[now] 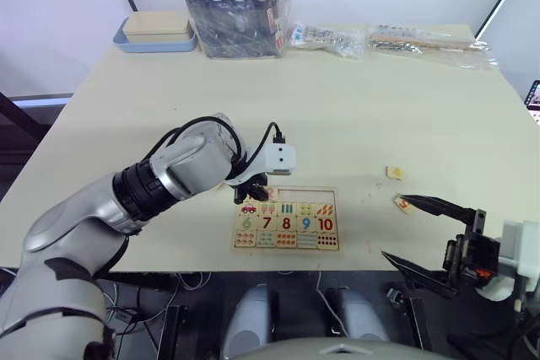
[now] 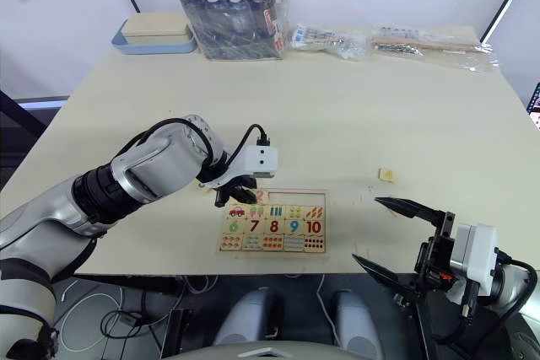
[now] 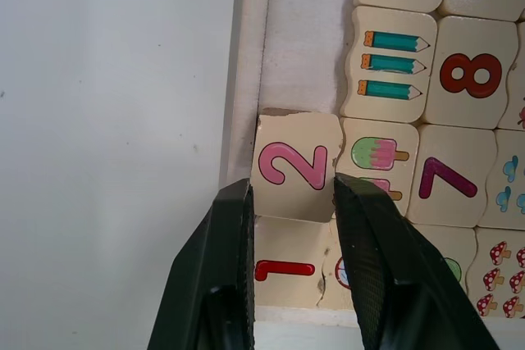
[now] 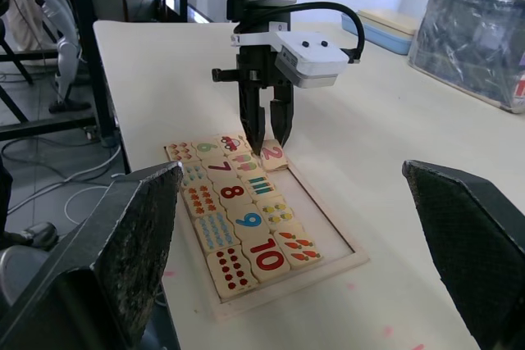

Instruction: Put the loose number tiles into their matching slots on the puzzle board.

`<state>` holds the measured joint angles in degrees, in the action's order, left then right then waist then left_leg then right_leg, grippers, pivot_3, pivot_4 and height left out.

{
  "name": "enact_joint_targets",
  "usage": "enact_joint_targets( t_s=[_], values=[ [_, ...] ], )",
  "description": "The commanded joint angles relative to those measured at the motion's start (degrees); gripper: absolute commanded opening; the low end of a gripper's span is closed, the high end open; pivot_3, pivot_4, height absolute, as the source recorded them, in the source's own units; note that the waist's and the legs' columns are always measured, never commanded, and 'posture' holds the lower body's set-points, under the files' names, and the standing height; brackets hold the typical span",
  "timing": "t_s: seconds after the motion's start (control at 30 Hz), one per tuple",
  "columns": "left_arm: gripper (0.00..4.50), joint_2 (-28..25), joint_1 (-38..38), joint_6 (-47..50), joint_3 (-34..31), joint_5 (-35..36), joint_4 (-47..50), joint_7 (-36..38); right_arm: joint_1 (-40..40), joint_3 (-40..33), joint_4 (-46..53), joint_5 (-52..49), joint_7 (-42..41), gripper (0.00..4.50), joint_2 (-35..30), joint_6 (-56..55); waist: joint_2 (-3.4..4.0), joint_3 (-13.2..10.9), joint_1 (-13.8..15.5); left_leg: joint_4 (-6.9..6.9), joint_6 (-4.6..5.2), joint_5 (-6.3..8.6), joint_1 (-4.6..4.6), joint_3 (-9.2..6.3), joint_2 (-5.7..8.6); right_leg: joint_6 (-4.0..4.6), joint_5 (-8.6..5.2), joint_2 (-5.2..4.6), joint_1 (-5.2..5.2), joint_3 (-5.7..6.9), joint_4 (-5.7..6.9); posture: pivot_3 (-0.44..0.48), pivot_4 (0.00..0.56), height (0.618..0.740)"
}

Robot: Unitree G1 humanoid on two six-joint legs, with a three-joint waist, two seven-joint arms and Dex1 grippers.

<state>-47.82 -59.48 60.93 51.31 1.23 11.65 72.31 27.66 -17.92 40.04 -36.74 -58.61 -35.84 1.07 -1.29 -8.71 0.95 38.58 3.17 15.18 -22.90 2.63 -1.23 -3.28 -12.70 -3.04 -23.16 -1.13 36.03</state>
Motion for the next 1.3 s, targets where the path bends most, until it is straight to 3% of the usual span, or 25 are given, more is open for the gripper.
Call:
enact_joint_targets(
  t_s=[0.03,1.07,1.1,1.13,1.2,1.3],
  values=[
    [0.94,0.12,0.46,-0.5,0.51,-1.39,0.19,0.37,-0.03,-0.32,2.01,-0.36,0.19,4.5,-0.21,-0.83,0.0,0.0,0.0,0.0,0.0,0.0,0.0,0.0,0.0,0.0,0.0,0.0,0.0,0.0,0.0,0.0,0.15,0.74],
    [0.94,0.8,1.2,-0.03,-0.39,-2.38,0.78,1.95,0.0,0.59,2.19,0.09,0.73,4.5,-0.13,-0.93,0.01,0.02,0.02,0.01,0.0,0.0,0.01,0.0,0.0,0.0,0.0,0.0,0.0,0.0,0.02,0.0,0.15,0.74],
    [2.04,0.81,1.26,0.06,-0.55,-2.33,0.93,1.94,0.05,0.56,2.14,0.08,0.71,4.5,-0.11,-0.98,0.01,0.02,0.01,0.01,0.0,0.0,0.01,0.0,-0.01,0.0,0.0,0.0,0.0,0.0,0.02,0.0,0.15,0.74],
    [2.26,0.82,1.3,0.17,-0.81,-2.21,1.05,1.95,0.12,0.52,2.07,0.09,0.65,4.5,-0.06,-1.07,0.0,0.03,0.0,0.01,0.0,0.0,0.01,0.0,-0.01,0.0,0.0,0.0,0.0,0.0,0.02,0.0,0.15,0.74],
    [3.32,0.83,1.37,0.32,-1.53,-1.94,1.13,1.98,0.17,0.52,1.98,0.13,0.65,4.5,0.02,-1.16,0.01,0.03,0.0,0.01,0.0,0.0,0.01,0.0,-0.01,0.0,0.0,0.0,0.0,-0.01,0.03,0.0,0.15,0.74],
    [3.66,0.43,1.15,0.22,-3.34,-0.89,1.12,2.61,0.11,0.62,1.91,0.3,0.77,4.5,0.15,-1.24,0.0,0.02,-0.02,0.01,0.0,0.0,0.01,0.0,-0.01,0.0,0.0,0.0,0.0,0.0,0.03,0.0,0.15,0.74]
  ],
)
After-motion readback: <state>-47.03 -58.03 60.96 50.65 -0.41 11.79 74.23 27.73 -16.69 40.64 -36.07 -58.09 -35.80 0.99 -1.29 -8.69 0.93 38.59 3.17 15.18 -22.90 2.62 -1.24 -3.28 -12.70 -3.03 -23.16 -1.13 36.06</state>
